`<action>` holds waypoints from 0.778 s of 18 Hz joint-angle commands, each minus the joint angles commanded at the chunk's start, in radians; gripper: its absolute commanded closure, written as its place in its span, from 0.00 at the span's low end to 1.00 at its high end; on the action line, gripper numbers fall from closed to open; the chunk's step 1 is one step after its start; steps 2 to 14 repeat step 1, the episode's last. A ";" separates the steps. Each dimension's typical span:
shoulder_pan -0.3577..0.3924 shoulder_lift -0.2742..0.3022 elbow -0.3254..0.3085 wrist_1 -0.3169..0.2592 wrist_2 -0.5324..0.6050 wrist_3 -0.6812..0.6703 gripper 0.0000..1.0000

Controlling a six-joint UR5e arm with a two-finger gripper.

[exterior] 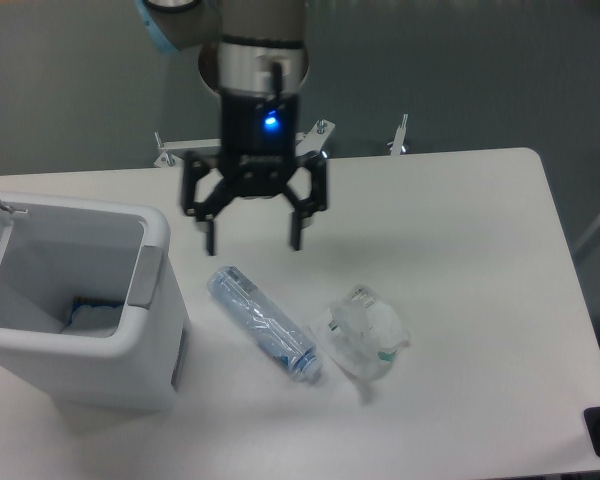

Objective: Open the trash can
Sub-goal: 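Lift the gripper away from the trash can as the lid opens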

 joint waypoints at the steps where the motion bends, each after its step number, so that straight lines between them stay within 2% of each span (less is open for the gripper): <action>1: 0.029 0.000 -0.005 0.002 0.023 0.026 0.00; 14: 0.029 0.000 -0.005 0.002 0.023 0.026 0.00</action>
